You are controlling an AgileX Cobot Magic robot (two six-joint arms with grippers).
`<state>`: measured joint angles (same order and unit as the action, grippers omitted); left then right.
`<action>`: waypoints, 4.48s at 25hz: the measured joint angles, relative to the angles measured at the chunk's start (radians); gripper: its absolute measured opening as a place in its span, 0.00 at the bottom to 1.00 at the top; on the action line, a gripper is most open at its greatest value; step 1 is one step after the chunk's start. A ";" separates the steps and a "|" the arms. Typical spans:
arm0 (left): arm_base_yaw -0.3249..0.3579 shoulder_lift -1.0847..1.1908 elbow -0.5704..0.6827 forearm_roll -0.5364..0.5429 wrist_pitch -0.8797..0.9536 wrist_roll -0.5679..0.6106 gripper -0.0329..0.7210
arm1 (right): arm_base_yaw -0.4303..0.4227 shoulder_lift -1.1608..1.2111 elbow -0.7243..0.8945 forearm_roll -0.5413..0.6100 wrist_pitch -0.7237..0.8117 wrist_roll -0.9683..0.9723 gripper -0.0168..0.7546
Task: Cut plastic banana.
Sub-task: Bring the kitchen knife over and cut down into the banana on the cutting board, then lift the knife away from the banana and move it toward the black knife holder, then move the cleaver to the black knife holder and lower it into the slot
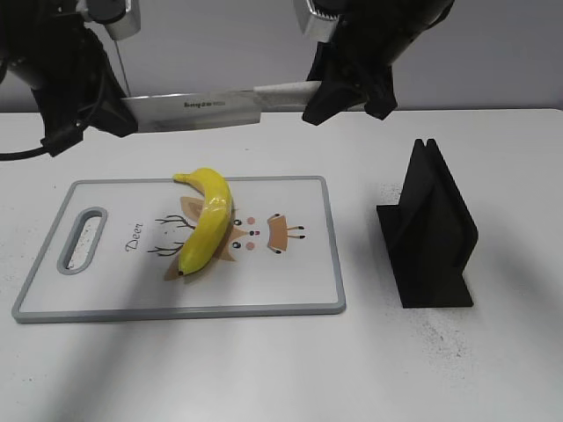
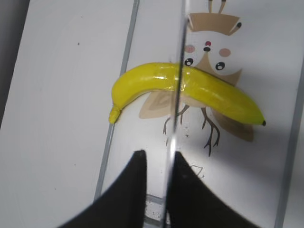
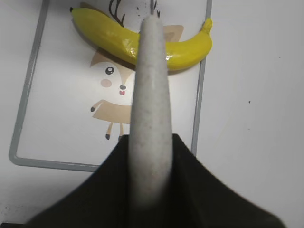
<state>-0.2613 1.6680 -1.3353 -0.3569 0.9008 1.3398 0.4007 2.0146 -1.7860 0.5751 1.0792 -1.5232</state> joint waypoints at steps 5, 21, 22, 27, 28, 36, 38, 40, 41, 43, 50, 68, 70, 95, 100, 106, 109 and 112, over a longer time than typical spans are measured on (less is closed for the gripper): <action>0.000 0.005 0.000 0.001 -0.013 0.006 0.03 | 0.000 0.030 -0.002 0.011 -0.026 0.001 0.23; -0.007 0.371 -0.002 -0.024 -0.230 0.040 0.03 | 0.018 0.279 -0.004 -0.153 -0.094 0.238 0.24; -0.007 0.384 -0.013 -0.026 -0.232 0.049 0.04 | 0.019 0.297 -0.010 -0.160 -0.084 0.268 0.25; -0.007 0.399 -0.026 -0.017 -0.247 0.058 0.04 | 0.031 0.305 -0.022 -0.194 -0.082 0.312 0.25; -0.007 0.390 -0.026 -0.015 -0.241 0.058 0.04 | 0.031 0.305 -0.023 -0.194 -0.074 0.318 0.25; -0.010 0.309 -0.006 0.004 -0.202 0.057 0.04 | 0.042 0.244 -0.013 -0.212 -0.039 0.371 0.25; -0.010 0.267 -0.006 0.000 -0.170 0.053 0.04 | 0.043 0.197 -0.013 -0.218 -0.016 0.375 0.25; -0.010 0.219 -0.006 -0.012 -0.124 0.046 0.04 | 0.043 0.139 -0.013 -0.223 0.008 0.376 0.25; -0.010 0.194 -0.007 -0.019 -0.094 0.043 0.03 | 0.043 0.112 -0.013 -0.223 0.021 0.377 0.25; -0.010 0.151 -0.008 -0.032 -0.032 0.036 0.03 | 0.046 0.065 -0.012 -0.223 0.049 0.377 0.25; -0.010 0.044 -0.010 -0.039 0.079 0.024 0.03 | 0.051 -0.023 -0.009 -0.207 0.094 0.376 0.25; -0.002 0.036 -0.010 -0.173 0.124 0.010 0.82 | 0.049 -0.026 -0.007 -0.230 0.119 0.393 0.23; -0.002 0.036 -0.010 -0.198 0.122 0.003 0.87 | 0.046 -0.027 -0.007 -0.233 0.119 0.396 0.23; -0.002 -0.145 -0.010 0.212 0.276 -0.955 0.83 | 0.039 -0.190 -0.007 -0.434 0.140 1.023 0.23; -0.002 -0.184 0.037 0.224 0.312 -1.143 0.82 | 0.039 -0.268 0.027 -0.437 0.141 1.271 0.23; -0.002 -0.315 0.174 0.244 0.316 -1.198 0.82 | 0.039 -0.420 0.220 -0.440 0.136 1.429 0.23; -0.002 -0.411 0.256 0.267 0.317 -1.200 0.82 | 0.039 -0.502 0.349 -0.451 0.075 1.494 0.23; -0.002 -0.514 0.329 0.279 0.318 -1.202 0.82 | 0.039 -0.574 0.464 -0.477 0.004 1.564 0.23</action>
<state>-0.2633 1.1544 -1.0061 -0.0777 1.2185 0.1380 0.4399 1.4410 -1.3219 0.0978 1.0830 0.0413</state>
